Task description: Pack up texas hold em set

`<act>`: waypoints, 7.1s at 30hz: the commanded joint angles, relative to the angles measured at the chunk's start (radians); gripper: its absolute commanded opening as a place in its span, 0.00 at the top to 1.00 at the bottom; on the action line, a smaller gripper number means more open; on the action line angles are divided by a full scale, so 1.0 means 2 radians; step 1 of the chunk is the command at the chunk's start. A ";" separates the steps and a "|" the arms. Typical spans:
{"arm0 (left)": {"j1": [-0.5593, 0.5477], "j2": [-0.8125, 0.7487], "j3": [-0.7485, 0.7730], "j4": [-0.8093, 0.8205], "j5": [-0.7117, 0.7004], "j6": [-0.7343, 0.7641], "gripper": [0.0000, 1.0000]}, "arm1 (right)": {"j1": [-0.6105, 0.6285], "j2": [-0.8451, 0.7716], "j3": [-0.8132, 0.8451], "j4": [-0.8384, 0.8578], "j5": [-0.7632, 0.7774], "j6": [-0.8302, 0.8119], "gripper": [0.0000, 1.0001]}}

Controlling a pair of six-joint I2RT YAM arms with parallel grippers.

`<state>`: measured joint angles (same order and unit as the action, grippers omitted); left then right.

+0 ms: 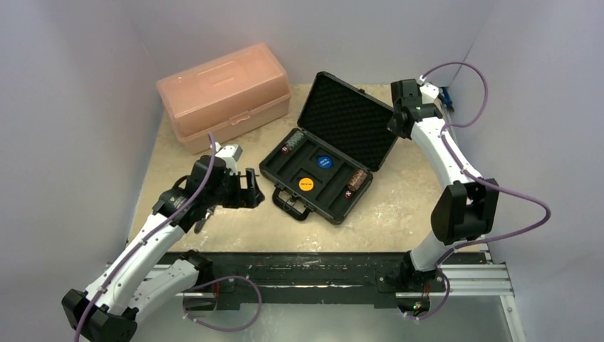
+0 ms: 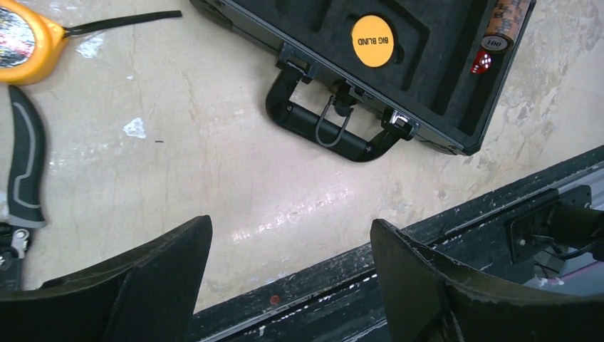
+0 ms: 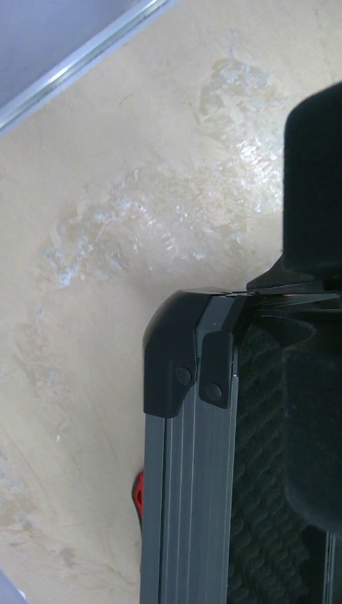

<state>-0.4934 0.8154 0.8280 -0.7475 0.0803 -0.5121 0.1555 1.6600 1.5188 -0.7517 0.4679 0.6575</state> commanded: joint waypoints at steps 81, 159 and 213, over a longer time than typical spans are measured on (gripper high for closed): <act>-0.024 0.319 0.006 0.320 0.076 -0.067 0.71 | -0.119 0.161 0.153 0.026 -0.394 -0.125 0.74; -0.032 0.358 0.136 0.431 0.128 -0.249 0.80 | 0.025 0.077 0.035 0.074 -0.429 -0.108 0.78; -0.033 0.289 0.006 0.401 0.041 -0.196 0.80 | 0.150 0.033 -0.054 0.111 -0.430 -0.131 0.54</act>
<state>-0.5575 1.4593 0.8246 -0.0463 0.1814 -0.9218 0.4328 1.7573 1.4357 -0.5011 -0.3630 0.4095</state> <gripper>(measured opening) 0.200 0.451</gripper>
